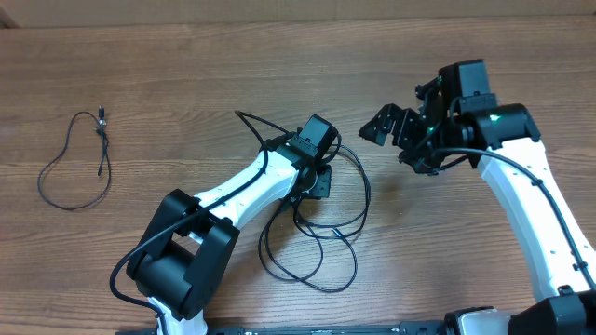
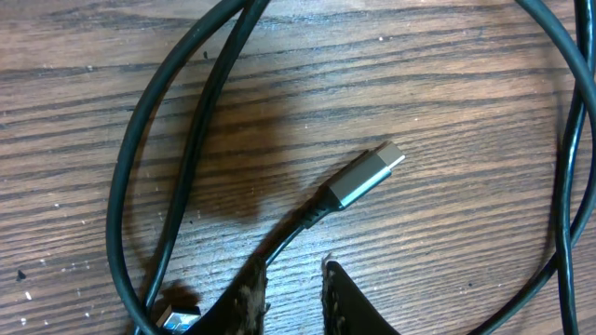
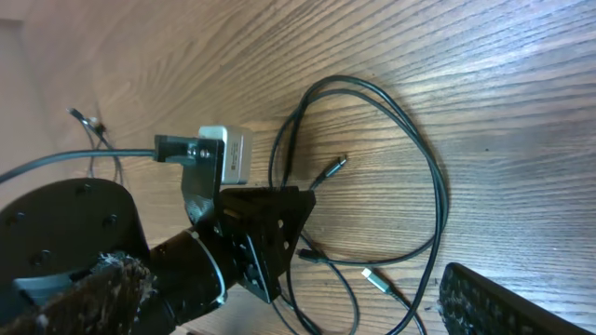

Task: Untangle cables
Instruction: 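Move the right gripper down-left toward the cable pile beside the left gripper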

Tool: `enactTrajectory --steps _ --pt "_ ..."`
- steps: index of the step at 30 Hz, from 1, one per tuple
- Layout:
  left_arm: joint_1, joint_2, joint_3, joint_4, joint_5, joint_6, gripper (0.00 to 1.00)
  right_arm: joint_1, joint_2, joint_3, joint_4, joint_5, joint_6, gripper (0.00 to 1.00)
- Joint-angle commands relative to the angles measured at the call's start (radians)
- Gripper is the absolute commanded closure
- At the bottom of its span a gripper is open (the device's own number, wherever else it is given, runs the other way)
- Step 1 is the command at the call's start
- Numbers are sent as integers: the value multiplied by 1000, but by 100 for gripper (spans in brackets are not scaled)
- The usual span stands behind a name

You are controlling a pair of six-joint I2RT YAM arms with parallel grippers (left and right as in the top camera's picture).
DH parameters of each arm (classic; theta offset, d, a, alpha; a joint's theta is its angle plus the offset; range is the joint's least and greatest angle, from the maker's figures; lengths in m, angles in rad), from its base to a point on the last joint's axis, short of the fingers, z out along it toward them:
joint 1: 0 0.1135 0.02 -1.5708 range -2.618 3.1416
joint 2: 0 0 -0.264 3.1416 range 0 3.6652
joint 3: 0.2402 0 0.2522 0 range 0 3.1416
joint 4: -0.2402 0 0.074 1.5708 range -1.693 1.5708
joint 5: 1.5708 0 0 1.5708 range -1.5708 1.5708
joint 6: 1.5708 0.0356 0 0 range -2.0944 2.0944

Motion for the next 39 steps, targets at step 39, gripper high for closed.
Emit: enactTrajectory --steps 39 --pt "-4 6 -12 3 -18 2 77 126 128 -3 14 151 34 0"
